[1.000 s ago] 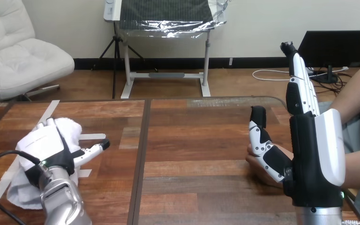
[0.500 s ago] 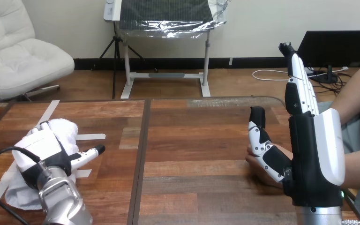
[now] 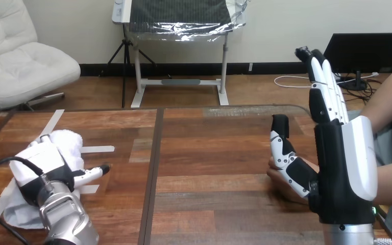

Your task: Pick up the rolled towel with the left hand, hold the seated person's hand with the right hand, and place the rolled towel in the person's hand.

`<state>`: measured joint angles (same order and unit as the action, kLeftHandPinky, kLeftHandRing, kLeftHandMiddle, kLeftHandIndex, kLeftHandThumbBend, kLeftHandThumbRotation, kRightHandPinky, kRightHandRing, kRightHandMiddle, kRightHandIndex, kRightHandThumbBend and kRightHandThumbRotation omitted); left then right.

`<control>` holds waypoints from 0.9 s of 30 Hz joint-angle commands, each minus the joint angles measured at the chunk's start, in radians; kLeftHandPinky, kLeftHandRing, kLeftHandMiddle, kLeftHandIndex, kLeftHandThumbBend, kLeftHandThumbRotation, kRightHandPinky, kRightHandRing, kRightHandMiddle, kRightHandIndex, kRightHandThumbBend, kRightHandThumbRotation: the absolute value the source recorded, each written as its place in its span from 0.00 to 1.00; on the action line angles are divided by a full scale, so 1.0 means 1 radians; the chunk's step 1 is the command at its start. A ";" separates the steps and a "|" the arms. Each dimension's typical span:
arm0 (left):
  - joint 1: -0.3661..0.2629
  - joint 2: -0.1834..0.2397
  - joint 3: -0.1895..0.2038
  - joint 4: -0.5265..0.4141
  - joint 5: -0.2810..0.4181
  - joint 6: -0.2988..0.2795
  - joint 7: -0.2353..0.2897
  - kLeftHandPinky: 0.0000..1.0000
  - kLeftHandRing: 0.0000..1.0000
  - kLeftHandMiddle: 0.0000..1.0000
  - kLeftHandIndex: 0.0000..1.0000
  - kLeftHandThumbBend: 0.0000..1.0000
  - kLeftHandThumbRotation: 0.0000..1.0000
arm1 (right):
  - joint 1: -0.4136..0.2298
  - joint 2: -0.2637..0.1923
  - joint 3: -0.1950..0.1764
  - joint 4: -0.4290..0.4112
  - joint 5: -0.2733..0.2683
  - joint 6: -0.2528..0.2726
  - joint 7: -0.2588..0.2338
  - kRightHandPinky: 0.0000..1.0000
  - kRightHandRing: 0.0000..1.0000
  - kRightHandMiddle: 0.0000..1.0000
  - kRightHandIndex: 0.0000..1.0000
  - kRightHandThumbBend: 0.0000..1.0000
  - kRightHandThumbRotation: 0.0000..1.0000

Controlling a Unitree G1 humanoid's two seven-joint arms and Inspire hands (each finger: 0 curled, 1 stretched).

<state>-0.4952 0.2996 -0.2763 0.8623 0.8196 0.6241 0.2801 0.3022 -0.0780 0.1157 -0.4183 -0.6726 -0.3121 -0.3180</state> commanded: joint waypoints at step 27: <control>-0.027 0.035 -0.052 0.190 -0.083 -0.047 0.076 0.41 0.43 0.47 0.66 0.75 0.14 | -0.036 -0.007 -0.022 -0.052 0.013 -0.005 0.012 1.00 1.00 1.00 0.93 0.08 0.00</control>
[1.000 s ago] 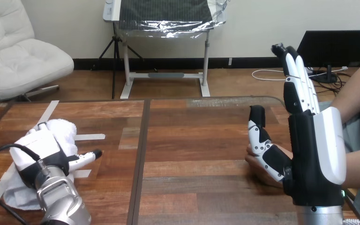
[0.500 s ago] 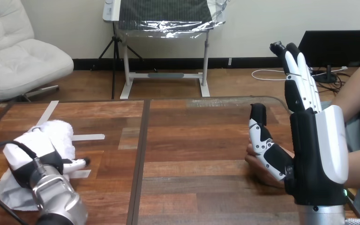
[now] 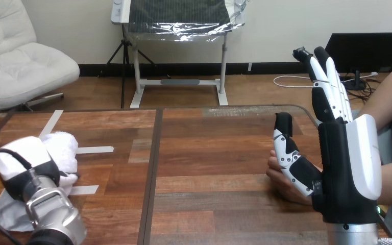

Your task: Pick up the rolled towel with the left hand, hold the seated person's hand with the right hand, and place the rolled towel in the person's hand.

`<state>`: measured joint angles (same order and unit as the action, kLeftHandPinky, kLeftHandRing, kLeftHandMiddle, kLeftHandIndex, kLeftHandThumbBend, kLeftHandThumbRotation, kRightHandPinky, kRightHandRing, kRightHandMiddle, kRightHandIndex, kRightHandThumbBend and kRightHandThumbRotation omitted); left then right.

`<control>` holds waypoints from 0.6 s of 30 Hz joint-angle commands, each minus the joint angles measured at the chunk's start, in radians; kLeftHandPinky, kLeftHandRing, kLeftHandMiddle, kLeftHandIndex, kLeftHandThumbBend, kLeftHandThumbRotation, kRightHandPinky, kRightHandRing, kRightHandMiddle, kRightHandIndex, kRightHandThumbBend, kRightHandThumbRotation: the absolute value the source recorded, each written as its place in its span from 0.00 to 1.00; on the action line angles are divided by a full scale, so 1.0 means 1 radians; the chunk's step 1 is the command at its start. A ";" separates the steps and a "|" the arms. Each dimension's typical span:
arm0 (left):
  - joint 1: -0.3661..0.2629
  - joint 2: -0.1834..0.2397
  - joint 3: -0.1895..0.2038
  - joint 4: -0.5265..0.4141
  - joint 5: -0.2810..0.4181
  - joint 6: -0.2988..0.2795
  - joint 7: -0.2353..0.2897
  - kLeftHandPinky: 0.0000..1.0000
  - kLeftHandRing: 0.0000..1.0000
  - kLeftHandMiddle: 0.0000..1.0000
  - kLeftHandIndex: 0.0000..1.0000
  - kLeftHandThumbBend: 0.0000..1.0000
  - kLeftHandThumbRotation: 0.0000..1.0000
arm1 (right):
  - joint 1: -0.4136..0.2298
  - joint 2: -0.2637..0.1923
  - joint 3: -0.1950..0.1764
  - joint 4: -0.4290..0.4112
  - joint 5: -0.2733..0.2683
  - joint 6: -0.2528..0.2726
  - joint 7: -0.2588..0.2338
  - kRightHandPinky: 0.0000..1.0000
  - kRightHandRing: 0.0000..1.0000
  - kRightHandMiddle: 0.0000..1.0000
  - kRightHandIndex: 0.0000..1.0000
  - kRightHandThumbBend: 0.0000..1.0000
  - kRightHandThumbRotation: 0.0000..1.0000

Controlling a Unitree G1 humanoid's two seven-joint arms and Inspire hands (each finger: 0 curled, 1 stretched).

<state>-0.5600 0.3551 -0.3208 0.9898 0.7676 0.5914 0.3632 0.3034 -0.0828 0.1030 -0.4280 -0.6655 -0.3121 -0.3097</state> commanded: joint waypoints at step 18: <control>0.044 -0.025 -0.016 0.076 -0.064 -0.043 0.033 0.42 0.43 0.48 0.62 0.76 0.02 | -0.030 0.004 -0.010 -0.053 -0.002 0.007 0.008 1.00 1.00 1.00 0.90 0.10 0.00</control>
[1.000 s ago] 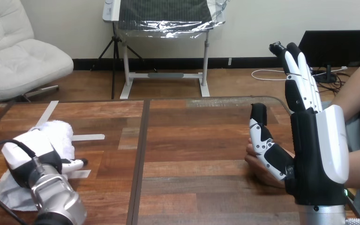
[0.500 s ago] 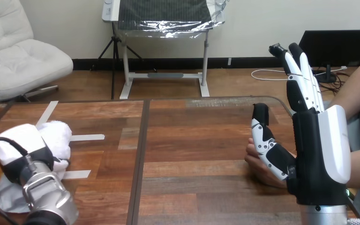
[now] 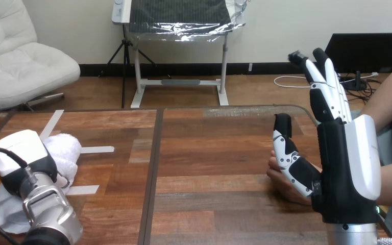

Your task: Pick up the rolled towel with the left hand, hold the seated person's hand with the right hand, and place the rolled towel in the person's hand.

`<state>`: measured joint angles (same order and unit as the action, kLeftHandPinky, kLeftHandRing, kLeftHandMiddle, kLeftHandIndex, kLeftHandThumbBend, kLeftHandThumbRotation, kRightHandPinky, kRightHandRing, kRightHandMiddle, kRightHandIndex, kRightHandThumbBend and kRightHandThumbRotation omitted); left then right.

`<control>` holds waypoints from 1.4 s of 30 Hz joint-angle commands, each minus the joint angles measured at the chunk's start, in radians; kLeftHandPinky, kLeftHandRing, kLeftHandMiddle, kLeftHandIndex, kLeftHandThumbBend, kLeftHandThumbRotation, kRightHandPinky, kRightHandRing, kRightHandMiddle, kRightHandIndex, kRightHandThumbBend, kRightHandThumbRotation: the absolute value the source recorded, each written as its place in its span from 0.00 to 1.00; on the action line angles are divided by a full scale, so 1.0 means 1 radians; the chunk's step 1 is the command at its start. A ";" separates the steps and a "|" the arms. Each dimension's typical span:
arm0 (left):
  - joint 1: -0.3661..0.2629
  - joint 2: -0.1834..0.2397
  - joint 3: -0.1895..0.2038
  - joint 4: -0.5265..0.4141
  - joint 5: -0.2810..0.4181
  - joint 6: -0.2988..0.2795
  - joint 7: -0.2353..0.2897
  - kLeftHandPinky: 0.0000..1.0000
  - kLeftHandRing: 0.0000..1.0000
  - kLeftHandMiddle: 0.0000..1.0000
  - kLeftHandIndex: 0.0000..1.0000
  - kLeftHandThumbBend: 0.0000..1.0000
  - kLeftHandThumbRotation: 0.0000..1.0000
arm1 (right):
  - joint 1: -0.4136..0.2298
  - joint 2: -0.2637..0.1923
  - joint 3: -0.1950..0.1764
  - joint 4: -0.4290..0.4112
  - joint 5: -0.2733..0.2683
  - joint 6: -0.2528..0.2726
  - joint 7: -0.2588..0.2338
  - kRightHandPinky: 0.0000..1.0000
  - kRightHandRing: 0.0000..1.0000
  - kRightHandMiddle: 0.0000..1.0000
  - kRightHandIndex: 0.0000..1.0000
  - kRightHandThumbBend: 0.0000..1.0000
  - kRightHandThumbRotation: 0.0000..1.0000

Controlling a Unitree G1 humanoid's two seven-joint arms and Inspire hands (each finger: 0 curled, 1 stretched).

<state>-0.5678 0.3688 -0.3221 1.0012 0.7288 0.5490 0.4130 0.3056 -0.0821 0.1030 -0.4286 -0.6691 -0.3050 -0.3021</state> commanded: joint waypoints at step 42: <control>0.283 -0.069 0.298 -0.064 -0.553 -1.071 0.034 0.36 0.40 0.47 0.53 0.72 0.00 | -0.039 -0.002 -0.012 -0.041 0.017 -0.011 0.000 1.00 1.00 1.00 0.89 0.08 0.00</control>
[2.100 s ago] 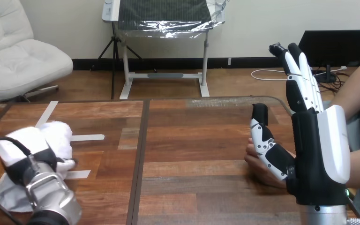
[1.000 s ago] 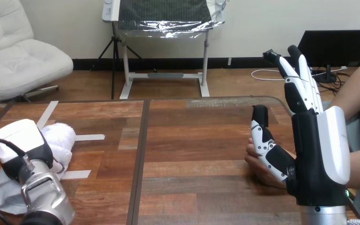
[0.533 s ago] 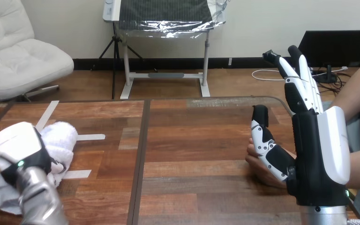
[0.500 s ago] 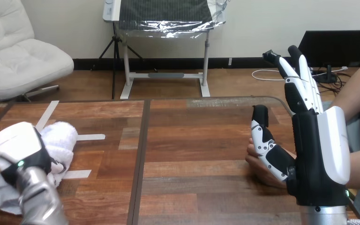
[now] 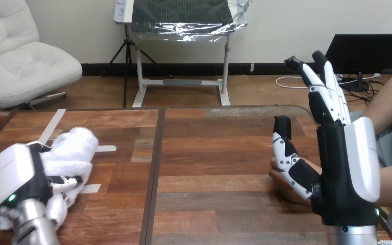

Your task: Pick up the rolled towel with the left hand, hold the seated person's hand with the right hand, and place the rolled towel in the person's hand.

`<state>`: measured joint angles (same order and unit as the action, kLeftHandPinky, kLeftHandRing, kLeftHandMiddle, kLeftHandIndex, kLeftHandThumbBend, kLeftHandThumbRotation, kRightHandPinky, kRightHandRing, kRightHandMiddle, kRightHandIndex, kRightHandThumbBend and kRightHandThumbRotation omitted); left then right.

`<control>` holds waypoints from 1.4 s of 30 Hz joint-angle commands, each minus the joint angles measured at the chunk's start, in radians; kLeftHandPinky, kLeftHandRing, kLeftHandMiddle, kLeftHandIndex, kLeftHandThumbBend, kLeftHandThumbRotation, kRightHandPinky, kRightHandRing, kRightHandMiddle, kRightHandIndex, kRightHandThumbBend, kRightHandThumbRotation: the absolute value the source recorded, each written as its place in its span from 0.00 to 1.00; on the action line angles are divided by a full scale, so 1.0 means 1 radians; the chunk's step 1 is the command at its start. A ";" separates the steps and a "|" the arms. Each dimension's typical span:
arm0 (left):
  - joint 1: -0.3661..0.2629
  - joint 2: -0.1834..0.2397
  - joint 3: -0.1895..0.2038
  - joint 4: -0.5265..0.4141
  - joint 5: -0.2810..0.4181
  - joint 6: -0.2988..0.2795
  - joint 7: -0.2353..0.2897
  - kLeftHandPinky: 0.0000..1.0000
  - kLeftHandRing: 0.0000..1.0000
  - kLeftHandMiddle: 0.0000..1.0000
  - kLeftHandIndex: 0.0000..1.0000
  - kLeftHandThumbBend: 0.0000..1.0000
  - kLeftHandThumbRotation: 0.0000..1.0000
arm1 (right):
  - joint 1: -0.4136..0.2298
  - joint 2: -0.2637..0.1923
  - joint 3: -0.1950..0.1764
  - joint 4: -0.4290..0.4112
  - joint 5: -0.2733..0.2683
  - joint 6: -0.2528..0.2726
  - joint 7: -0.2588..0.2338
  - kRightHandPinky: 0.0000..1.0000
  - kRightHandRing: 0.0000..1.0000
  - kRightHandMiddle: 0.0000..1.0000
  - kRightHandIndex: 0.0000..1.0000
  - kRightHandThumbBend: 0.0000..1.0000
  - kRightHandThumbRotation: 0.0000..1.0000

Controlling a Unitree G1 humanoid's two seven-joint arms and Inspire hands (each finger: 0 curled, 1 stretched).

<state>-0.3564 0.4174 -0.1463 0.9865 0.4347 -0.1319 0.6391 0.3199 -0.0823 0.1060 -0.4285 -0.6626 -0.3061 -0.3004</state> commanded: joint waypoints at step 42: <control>0.139 -0.379 0.234 -0.355 -0.766 -0.496 -0.878 0.29 0.37 0.43 0.49 0.86 0.11 | -0.074 -0.010 -0.031 -0.027 0.008 -0.006 -0.002 1.00 1.00 1.00 0.89 0.10 0.00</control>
<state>-0.1458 0.0391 0.0542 0.7440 -0.2835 -0.6263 -0.2020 0.3117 -0.0852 0.0953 -0.4285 -0.6631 -0.3061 -0.3004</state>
